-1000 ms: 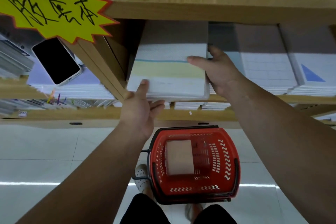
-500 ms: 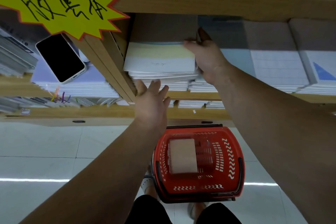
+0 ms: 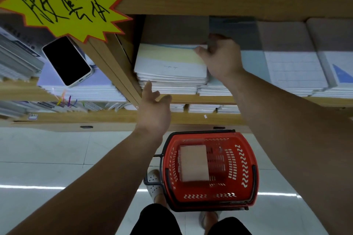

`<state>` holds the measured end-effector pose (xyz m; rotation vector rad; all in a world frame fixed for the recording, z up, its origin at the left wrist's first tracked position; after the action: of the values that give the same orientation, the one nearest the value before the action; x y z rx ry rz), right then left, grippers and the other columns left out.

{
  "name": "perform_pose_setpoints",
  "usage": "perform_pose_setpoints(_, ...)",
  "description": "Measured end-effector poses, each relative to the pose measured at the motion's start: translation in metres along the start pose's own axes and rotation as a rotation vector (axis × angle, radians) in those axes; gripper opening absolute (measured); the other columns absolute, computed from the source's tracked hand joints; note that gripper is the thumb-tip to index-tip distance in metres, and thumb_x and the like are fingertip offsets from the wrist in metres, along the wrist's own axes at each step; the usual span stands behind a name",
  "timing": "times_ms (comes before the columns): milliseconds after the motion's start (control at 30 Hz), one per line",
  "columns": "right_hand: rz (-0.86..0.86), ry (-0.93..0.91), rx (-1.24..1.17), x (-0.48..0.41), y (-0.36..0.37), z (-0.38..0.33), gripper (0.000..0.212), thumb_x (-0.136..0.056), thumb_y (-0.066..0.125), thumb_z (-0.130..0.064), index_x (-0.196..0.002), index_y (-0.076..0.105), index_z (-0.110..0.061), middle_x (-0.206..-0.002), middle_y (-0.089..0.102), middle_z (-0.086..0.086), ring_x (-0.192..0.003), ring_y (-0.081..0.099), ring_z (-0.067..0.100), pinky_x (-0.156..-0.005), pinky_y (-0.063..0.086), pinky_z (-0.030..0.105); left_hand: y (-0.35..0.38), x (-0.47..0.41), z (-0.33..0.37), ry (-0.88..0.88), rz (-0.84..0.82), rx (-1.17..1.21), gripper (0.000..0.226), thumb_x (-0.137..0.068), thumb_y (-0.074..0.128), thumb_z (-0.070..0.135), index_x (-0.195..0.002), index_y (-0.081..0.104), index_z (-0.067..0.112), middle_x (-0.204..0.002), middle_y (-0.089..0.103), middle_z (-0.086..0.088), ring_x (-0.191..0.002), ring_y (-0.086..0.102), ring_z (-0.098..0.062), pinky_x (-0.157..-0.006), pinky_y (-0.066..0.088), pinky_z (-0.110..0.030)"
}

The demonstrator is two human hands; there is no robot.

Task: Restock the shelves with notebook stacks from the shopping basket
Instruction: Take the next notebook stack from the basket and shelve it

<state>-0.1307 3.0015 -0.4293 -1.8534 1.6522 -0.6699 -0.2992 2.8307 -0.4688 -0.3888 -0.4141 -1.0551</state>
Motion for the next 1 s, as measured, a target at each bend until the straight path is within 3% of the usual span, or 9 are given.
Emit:
perform_pose_setpoints(67, -0.137, 0.079, -0.200, 0.018, 0.012, 0.011, 0.038, -0.096, 0.066, -0.043, -0.124, 0.067, -0.017, -0.110, 0.073, -0.003, -0.104, 0.067, 0.015, -0.084, 0.050, 0.027, -0.007, 0.010, 0.012, 0.269, 0.080, -0.250, 0.046, -0.100, 0.059, 0.019, -0.144, 0.047, 0.028, -0.132, 0.057, 0.003, -0.104, 0.063, -0.014, -0.078, 0.051, -0.026)
perform_pose_setpoints(133, -0.237, 0.094, -0.306, 0.035, 0.025, 0.015, 0.057, -0.099, 0.061, -0.041, -0.153, 0.045, -0.028, -0.141, 0.063, -0.006, -0.128, 0.058, 0.015, -0.105, 0.047, 0.032, -0.003, 0.024, 0.026, 0.594, 0.085, -0.475, 0.042, -0.098, 0.058, 0.016, -0.140, 0.053, 0.022, -0.136, 0.054, -0.003, -0.117, 0.059, -0.025, -0.093, 0.053, -0.041)
perform_pose_setpoints(267, -0.191, 0.129, -0.352, 0.027, 0.037, 0.006, 0.058, -0.107, 0.053, -0.028, -0.161, 0.031, -0.025, -0.150, 0.055, -0.003, -0.134, 0.052, 0.014, -0.115, 0.040, 0.031, 0.014, 0.018, 0.035, 0.996, 0.155, -1.005, 0.064, -0.090, 0.058, 0.011, -0.152, 0.047, 0.018, -0.160, 0.037, -0.020, -0.149, 0.030, -0.045, -0.119, 0.028, -0.064)
perform_pose_setpoints(433, -0.177, 0.158, -0.373, 0.015, 0.045, 0.003, 0.051, -0.105, 0.055, -0.032, -0.154, 0.045, -0.024, -0.144, 0.060, 0.000, -0.130, 0.057, 0.020, -0.114, 0.046, 0.044, 0.018, -0.030, 0.049, 0.912, 0.103, -1.409, 0.069, -0.104, 0.048, 0.028, -0.164, 0.013, 0.027, -0.172, 0.011, -0.013, -0.159, 0.004, -0.034, -0.125, 0.002, -0.058)
perform_pose_setpoints(533, -0.169, 0.199, -0.375, 0.014, 0.035, 0.007, 0.061, -0.096, 0.060, -0.045, -0.153, 0.048, -0.028, -0.142, 0.062, 0.000, -0.118, 0.067, 0.022, -0.095, 0.060, 0.044, 0.021, -0.043, 0.050, 0.917, 0.124, -1.595, 0.079, -0.104, 0.048, 0.032, -0.163, -0.004, 0.033, -0.172, 0.002, -0.014, -0.159, 0.003, -0.035, -0.126, 0.003, -0.058)
perform_pose_setpoints(667, -0.079, 0.241, -0.424, 0.014, 0.026, 0.007, 0.024, -0.100, 0.062, -0.032, -0.121, 0.066, -0.022, -0.120, 0.073, 0.009, -0.106, 0.071, 0.030, -0.095, 0.060, 0.050, 0.022, -0.050, 0.060, 0.916, 0.164, -1.626, 0.088, -0.100, 0.057, 0.037, -0.161, -0.006, 0.040, -0.170, 0.002, -0.021, -0.157, 0.004, -0.041, -0.124, 0.007, -0.060)
perform_pose_setpoints(800, -0.110, 0.250, -0.503, 0.015, 0.030, 0.011, 0.029, -0.096, 0.070, -0.019, -0.125, 0.069, -0.020, -0.110, 0.076, -0.002, -0.105, 0.073, 0.020, -0.097, 0.060, 0.044, 0.028, -0.059, 0.066, 0.880, 0.143, -1.696, 0.090, -0.101, 0.051, 0.048, -0.160, -0.016, 0.040, -0.170, 0.001, -0.022, -0.157, 0.001, -0.041, -0.124, 0.005, -0.061)
perform_pose_setpoints(900, -0.096, 0.296, -0.577, 0.014, 0.030, 0.015, 0.038, -0.094, 0.073, -0.009, -0.132, 0.066, -0.010, -0.105, 0.076, -0.002, -0.101, 0.074, 0.017, -0.091, 0.061, 0.034, 0.031, -0.063, 0.068, 0.909, 0.123, -1.698, 0.089, -0.103, 0.051, 0.040, -0.160, -0.017, 0.038, -0.170, 0.003, -0.021, -0.158, 0.003, -0.039, -0.124, 0.006, -0.061)
perform_pose_setpoints(1000, -0.061, 0.296, -0.603, 0.016, 0.033, 0.015, 0.036, -0.094, 0.072, -0.006, -0.130, 0.068, -0.009, -0.108, 0.077, 0.003, -0.100, 0.075, 0.018, -0.091, 0.061, 0.037, 0.031, -0.065, 0.069, 0.932, 0.085, -1.713, 0.093, -0.102, 0.055, 0.030, -0.159, -0.018, 0.038, -0.171, 0.002, -0.019, -0.158, 0.002, -0.039, -0.125, 0.005, -0.058)
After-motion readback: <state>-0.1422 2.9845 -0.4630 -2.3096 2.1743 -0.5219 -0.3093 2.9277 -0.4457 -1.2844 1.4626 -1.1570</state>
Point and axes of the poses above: each hand's wrist, its own x-axis away from the middle knuckle, its own y-axis out of the palm, z = x × y, the point moved 7 cm from there along -x, towards the middle knuckle
